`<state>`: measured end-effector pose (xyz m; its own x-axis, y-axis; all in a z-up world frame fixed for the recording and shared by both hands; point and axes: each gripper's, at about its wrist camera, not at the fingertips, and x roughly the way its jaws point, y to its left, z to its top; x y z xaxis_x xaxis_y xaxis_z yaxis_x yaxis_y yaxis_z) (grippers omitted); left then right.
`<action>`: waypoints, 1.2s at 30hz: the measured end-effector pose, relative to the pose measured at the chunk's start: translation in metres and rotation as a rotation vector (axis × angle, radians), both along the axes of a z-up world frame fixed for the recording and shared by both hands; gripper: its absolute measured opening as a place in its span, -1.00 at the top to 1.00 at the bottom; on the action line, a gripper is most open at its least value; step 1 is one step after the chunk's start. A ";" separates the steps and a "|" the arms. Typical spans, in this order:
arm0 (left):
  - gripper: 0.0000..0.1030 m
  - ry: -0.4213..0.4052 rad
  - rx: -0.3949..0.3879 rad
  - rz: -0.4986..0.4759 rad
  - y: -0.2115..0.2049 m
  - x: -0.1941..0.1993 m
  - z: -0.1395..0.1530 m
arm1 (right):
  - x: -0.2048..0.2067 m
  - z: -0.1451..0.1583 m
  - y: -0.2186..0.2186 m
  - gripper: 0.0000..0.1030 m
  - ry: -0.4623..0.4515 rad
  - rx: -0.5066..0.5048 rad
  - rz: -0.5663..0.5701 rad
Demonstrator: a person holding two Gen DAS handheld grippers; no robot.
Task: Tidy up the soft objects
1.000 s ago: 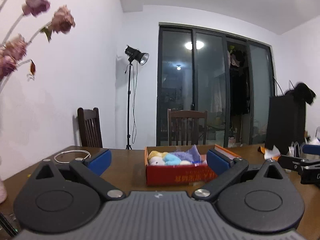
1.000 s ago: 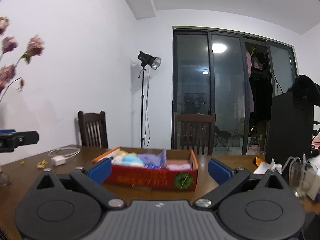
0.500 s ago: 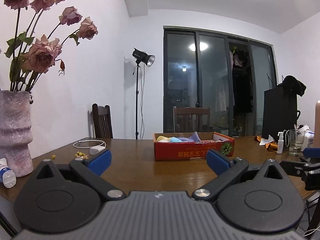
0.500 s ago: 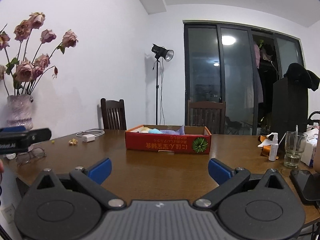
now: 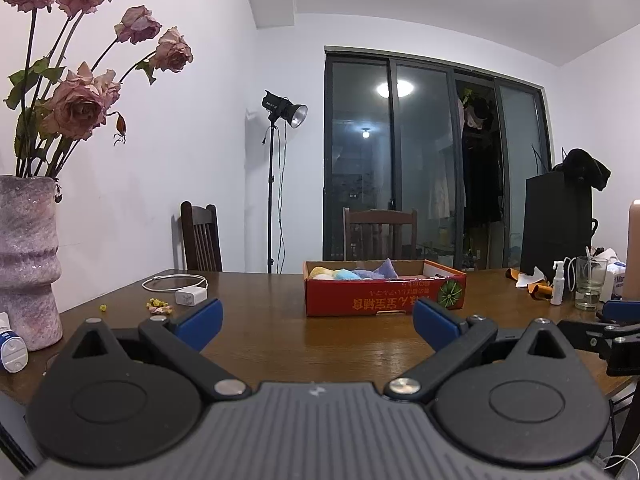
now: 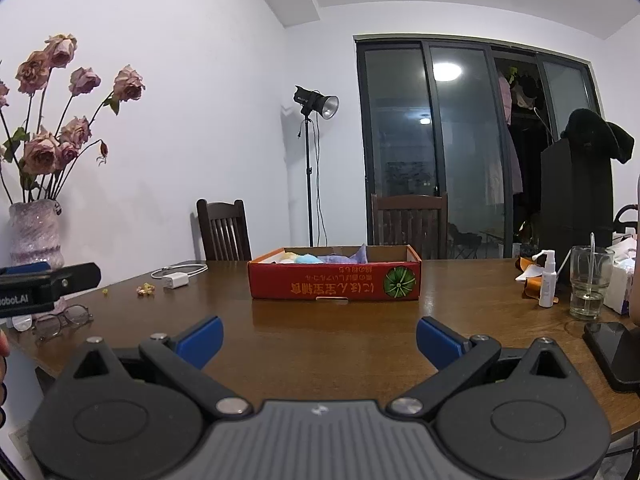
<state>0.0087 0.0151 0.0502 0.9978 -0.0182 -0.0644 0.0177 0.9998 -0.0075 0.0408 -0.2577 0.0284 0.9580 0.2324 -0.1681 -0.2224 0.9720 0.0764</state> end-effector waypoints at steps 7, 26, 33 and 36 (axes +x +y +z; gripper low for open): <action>-1.00 0.005 0.004 -0.001 0.001 0.002 -0.001 | 0.000 -0.001 0.000 -1.00 0.006 0.003 -0.006; -1.00 0.007 0.000 -0.004 0.001 0.001 -0.004 | -0.002 0.000 -0.001 -1.00 0.001 0.006 -0.013; -1.00 0.010 0.007 -0.005 0.002 0.001 -0.004 | -0.002 -0.002 0.001 -1.00 0.009 0.005 -0.009; -1.00 0.009 0.006 -0.005 0.002 0.001 -0.004 | -0.002 -0.001 0.001 -1.00 0.005 0.005 -0.010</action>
<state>0.0097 0.0173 0.0462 0.9970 -0.0225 -0.0737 0.0225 0.9997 -0.0014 0.0384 -0.2572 0.0270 0.9593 0.2241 -0.1721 -0.2126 0.9736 0.0826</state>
